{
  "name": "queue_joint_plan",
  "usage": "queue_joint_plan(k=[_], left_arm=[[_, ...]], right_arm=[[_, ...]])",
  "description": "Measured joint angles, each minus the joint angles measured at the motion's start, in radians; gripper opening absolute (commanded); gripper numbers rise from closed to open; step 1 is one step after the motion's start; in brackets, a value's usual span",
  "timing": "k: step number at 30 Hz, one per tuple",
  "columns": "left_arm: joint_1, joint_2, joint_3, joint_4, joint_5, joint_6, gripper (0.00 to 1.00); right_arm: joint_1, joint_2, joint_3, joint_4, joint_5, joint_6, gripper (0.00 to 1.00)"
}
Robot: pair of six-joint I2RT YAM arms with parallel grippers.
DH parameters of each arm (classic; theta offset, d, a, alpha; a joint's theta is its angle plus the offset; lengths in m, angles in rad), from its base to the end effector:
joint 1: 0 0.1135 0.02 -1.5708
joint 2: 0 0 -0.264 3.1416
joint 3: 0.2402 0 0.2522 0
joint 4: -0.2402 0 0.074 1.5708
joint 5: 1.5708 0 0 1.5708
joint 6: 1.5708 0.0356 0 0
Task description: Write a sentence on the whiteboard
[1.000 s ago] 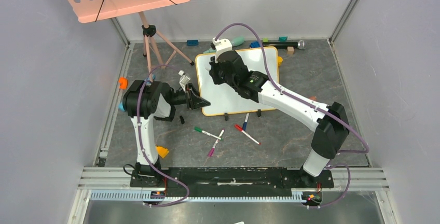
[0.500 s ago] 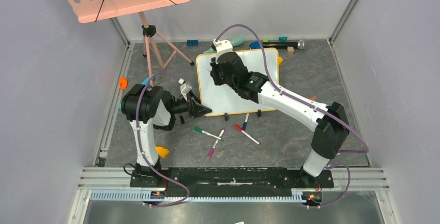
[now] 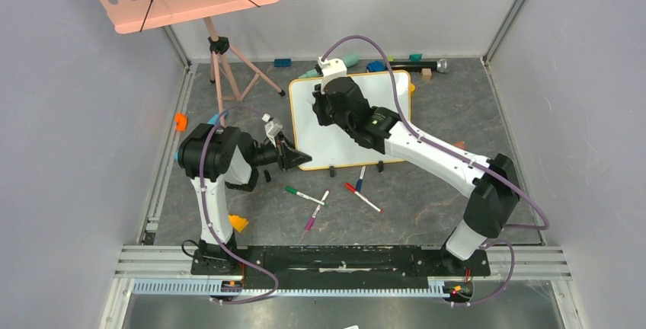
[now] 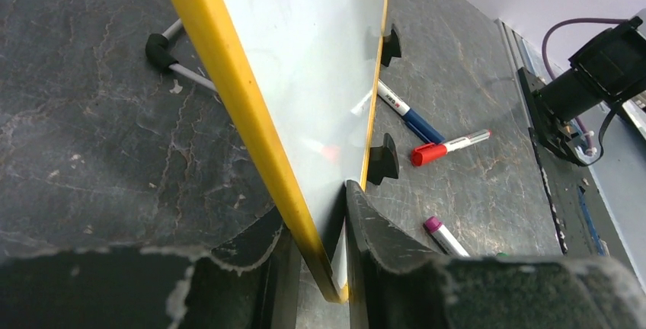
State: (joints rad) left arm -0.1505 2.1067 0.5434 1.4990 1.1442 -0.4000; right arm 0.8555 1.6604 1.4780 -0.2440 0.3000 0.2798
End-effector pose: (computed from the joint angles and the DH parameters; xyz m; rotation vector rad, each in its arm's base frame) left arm 0.2969 -0.0778 0.0903 0.7211 1.6214 -1.3285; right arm 0.2662 0.2903 0.3463 -0.3799 1.9669 0.4364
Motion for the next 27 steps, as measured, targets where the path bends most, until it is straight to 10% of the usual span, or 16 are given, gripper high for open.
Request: queue_joint_plan(k=[6, 20, 27], left_arm=[[-0.014, -0.038, -0.06, 0.003, -0.076, 0.002, 0.02], [-0.022, -0.072, -0.113, 0.008, -0.16, 0.0, 0.02], [0.004, 0.003, 0.024, 0.002, -0.048, -0.027, 0.66]], right_arm=[[0.0, -0.018, -0.003, -0.001, 0.012, 0.0, 0.0], [0.0, -0.032, -0.04, -0.001, 0.016, 0.001, 0.0], [0.0, -0.045, -0.053, 0.0, 0.016, 0.001, 0.0]])
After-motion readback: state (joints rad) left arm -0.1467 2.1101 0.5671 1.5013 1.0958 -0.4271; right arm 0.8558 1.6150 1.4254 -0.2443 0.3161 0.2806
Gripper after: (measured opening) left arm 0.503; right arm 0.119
